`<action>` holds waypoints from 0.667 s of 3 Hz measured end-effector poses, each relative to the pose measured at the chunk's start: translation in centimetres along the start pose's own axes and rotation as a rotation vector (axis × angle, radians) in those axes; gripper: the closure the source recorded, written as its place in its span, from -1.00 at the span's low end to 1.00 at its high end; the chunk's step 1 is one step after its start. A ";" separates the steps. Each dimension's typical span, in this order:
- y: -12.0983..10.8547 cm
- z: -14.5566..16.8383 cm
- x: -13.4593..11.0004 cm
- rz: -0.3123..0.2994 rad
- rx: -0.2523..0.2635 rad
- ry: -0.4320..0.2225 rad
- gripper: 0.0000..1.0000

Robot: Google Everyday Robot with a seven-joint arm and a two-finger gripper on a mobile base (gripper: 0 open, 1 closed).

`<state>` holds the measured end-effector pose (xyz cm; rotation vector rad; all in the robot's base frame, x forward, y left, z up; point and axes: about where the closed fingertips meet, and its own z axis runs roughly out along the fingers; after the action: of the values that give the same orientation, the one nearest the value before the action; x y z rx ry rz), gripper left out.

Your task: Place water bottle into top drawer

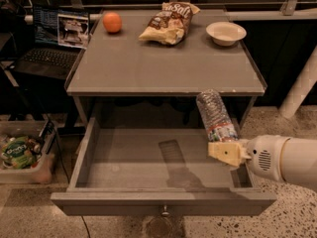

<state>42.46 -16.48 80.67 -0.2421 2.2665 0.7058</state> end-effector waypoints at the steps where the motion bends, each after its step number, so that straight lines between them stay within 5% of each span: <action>1: -1.9 3.1 2.2 0.056 -0.044 0.042 1.00; 2: -3.4 5.5 3.4 0.095 -0.073 0.075 1.00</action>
Offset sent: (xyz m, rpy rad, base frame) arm 0.0344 0.0024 -0.1038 0.1209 0.1708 0.0344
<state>44.56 -16.08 73.68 -0.1996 2.3389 0.8430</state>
